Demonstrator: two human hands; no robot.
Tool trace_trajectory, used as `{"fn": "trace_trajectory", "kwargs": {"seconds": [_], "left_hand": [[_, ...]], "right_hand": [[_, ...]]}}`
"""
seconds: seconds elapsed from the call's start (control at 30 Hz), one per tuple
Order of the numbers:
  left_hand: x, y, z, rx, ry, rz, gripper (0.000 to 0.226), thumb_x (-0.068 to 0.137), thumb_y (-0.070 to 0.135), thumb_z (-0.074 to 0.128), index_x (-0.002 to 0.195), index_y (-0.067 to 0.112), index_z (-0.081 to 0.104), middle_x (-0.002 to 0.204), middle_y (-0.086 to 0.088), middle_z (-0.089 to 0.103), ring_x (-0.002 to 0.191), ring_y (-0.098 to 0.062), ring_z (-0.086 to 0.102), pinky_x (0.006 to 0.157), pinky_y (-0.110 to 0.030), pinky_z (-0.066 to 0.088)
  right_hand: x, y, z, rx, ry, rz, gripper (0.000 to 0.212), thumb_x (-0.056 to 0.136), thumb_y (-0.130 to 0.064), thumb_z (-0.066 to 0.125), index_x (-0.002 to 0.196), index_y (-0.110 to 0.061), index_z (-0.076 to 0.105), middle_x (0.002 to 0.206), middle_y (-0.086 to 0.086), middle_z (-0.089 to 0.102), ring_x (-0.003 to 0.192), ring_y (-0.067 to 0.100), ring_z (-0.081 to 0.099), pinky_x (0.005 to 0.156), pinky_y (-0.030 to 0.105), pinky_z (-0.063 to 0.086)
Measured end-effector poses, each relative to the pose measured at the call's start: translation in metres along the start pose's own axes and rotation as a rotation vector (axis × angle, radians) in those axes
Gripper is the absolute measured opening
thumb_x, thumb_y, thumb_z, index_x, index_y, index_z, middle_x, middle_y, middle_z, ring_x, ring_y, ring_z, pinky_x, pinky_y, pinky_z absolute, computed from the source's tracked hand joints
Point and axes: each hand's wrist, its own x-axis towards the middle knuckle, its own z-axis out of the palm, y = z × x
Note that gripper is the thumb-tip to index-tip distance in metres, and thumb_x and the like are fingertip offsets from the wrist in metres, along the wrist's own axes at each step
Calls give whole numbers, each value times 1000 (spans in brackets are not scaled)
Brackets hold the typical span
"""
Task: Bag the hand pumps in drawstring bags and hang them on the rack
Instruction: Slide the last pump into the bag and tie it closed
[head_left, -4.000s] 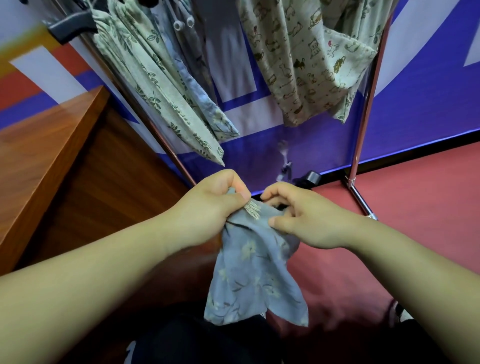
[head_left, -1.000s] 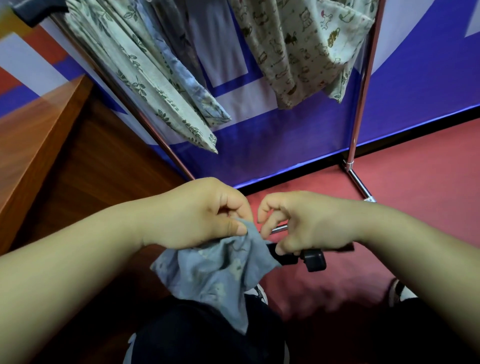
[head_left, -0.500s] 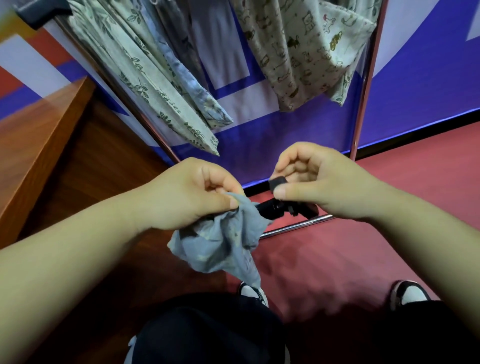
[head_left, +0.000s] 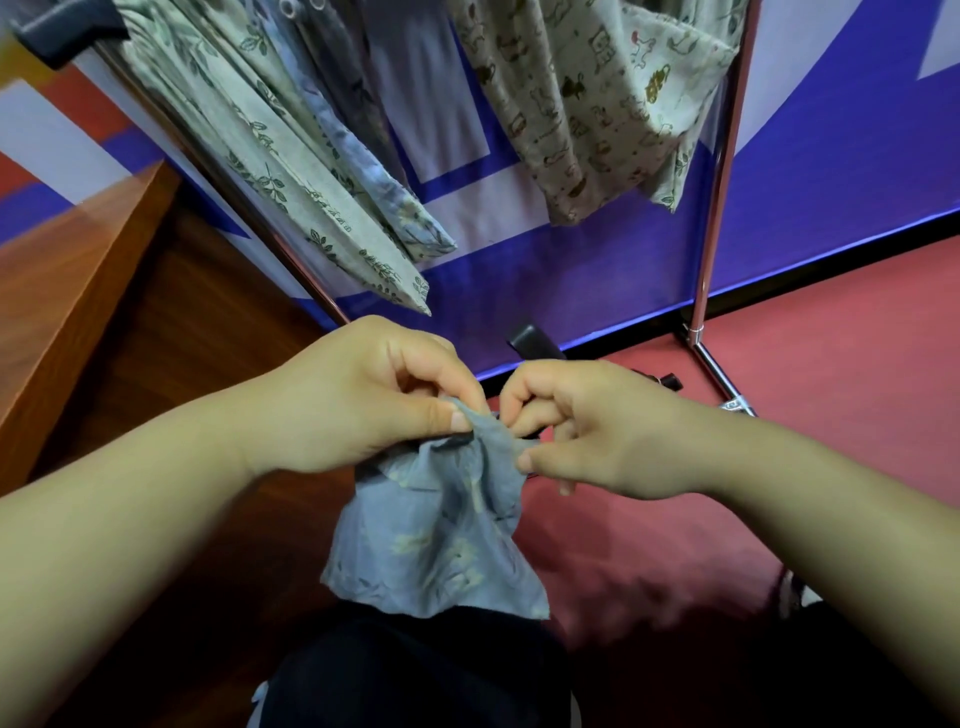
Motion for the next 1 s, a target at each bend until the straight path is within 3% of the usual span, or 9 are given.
{"fn": "trace_trajectory", "kwargs": {"seconds": [0.07,0.17,0.27,0.37,0.43,0.6,0.7,0.83,1.0], "left_hand": [[-1,1,-1,29,-17,5,11,80,17,77,87,24,82,82,-10,67,74,-39,62,66,-36,46],[-2,0,-4,81,-48,-27,11,78,22,79,86,27,82,80,-8,68,75,-41,62,68,-48,50],[-1,-3,-5,0,-99,-144,14,76,23,80,90,24,80,70,-10,67,58,-27,56,60,-39,46],[-1,-4,3,-102,-115,-211,27,74,34,82,96,19,78,67,-20,59,63,-21,49,61,-35,38],[0,-3,12,-73,-93,-188,29,75,41,79,90,17,79,76,-25,69,67,-21,57,65,-37,45],[-1,-3,0,85,-38,-131,19,74,42,78,80,23,80,82,-8,73,84,-37,71,78,-56,56],[-2,0,-6,160,-89,-75,10,76,34,79,72,26,76,81,-6,65,82,-36,66,76,-54,52],[-3,6,-6,194,-161,-55,12,79,26,78,68,25,73,81,-3,62,78,-28,65,75,-49,52],[-3,5,-5,237,-162,-76,8,80,30,77,73,27,75,77,0,65,75,-28,66,73,-48,54]], "right_hand": [[0,0,1,-63,-37,3,24,88,-1,69,99,-16,55,92,-2,75,57,17,67,61,33,57],[2,0,2,-153,75,-11,31,81,1,72,92,-22,55,83,-5,74,53,11,64,57,23,49],[1,-1,5,-190,262,-48,31,75,-3,74,86,-26,54,74,-10,69,53,6,54,57,25,45],[-1,-4,9,-260,380,-82,31,74,-9,74,87,-27,52,73,-14,64,57,7,55,58,32,48],[-1,-6,11,-328,401,-73,39,73,-10,73,92,-33,48,77,-17,62,61,7,57,61,37,50],[-3,-6,5,-237,310,-91,42,73,-5,73,98,-32,52,83,-19,64,59,10,61,60,32,52],[-3,-5,5,-104,247,-75,31,76,-4,72,98,-24,64,78,-12,67,56,9,63,60,28,52],[-2,-12,5,10,192,-58,20,83,-8,63,96,-22,70,73,-1,70,63,26,68,68,49,60],[-3,-16,-5,-52,108,-2,14,90,-9,68,97,-18,77,71,-1,75,68,17,73,76,46,60]]}}
